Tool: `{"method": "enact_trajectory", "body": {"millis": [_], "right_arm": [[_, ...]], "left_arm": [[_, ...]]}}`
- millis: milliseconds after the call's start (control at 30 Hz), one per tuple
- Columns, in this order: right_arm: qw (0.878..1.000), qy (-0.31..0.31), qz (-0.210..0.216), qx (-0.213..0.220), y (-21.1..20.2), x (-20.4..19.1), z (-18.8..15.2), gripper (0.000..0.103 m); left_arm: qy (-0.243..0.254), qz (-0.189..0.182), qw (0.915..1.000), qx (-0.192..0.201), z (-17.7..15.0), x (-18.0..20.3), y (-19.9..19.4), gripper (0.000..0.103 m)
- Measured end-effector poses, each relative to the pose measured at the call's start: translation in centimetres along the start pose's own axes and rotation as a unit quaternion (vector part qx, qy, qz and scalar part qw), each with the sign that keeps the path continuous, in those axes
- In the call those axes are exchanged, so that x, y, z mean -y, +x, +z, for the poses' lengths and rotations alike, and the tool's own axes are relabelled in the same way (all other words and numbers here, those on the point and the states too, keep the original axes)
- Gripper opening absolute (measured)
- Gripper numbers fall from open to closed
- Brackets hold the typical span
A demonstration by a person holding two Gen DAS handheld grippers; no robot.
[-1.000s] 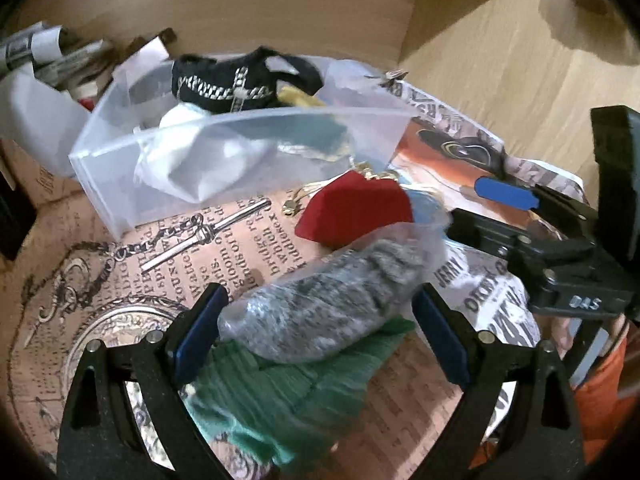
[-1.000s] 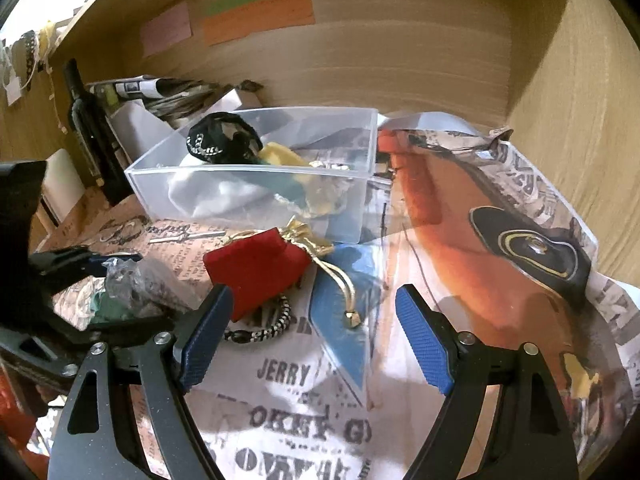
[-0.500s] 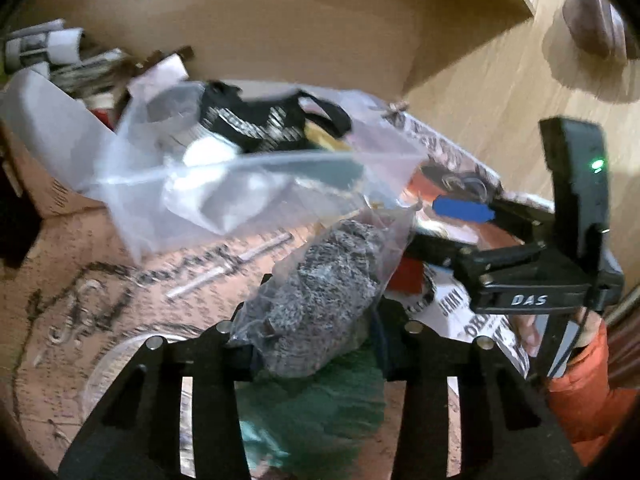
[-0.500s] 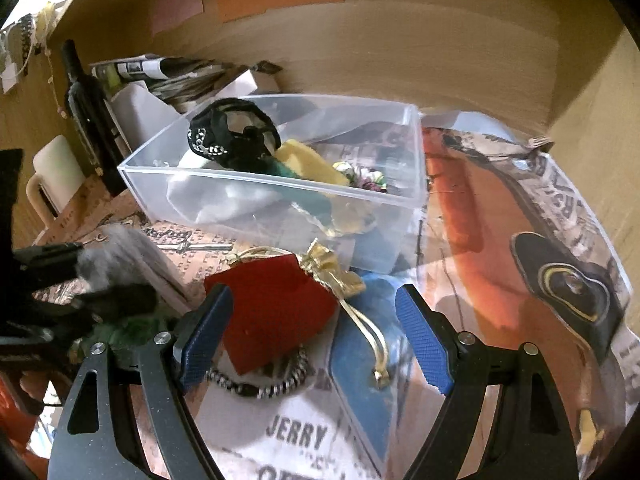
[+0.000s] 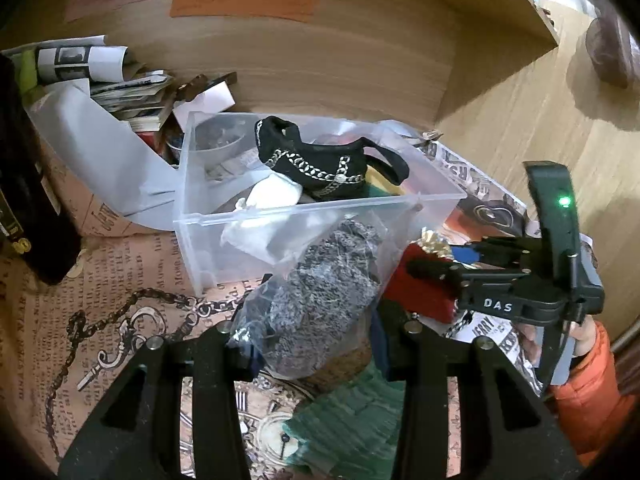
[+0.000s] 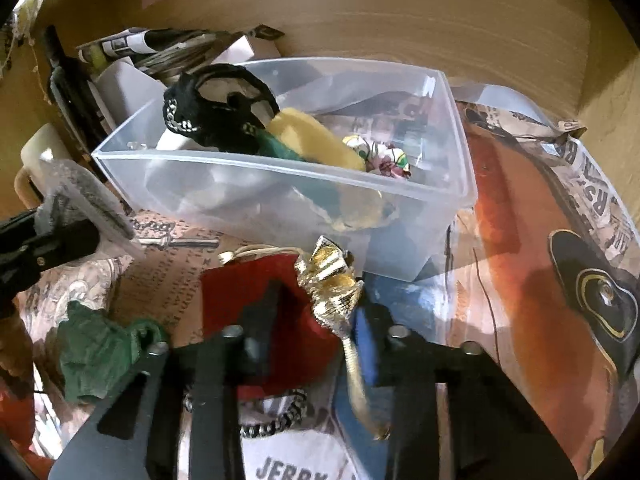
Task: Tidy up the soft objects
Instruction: 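Grasp the bagged silver scrubber with the left tool while the right tool grasps the red pouch's gold ribbon, then carry the scrubber and red pouch into the clear box and open both tools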
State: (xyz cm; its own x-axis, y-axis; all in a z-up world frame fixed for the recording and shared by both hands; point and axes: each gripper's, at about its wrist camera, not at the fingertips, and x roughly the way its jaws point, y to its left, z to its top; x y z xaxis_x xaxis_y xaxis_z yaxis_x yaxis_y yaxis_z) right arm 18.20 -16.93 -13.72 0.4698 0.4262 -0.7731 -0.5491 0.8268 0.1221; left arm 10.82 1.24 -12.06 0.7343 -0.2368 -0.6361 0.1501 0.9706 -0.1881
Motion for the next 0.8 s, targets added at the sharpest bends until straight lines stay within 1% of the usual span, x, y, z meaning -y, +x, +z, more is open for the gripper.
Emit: {"method": "enact_trajectory", "body": {"millis": [67,133,433,600,800], "right_arm": [[1.000,-0.003,-0.003,0.009,-0.4,-0.1,-0.1,0.020],[1.000,-0.007,-0.006,0.020,-1.2,-0.3,-0.2,0.019],[0.997,-0.017,-0.004,0.079,-5.9,-0.9,0.3,0.019],[0.992,-0.023,-0.007,0.123,-8.4,-1.0,1.4,0.019],[0.986,-0.013,-0.012,0.164,-9.9,-0.4,3.1,0.019]], "left_arm": [[0.001,0.004,1.0000,0.002,0.0,-0.1,0.1,0.041],[0.000,0.006,1.0000,0.005,0.1,-0.2,0.1,0.041],[-0.004,0.017,0.9992,0.036,1.4,-0.6,-2.2,0.041],[-0.008,0.032,0.9974,0.064,3.2,-0.9,-3.5,0.041],[-0.014,0.054,0.9939,0.096,5.6,-1.7,-4.6,0.041]]}}
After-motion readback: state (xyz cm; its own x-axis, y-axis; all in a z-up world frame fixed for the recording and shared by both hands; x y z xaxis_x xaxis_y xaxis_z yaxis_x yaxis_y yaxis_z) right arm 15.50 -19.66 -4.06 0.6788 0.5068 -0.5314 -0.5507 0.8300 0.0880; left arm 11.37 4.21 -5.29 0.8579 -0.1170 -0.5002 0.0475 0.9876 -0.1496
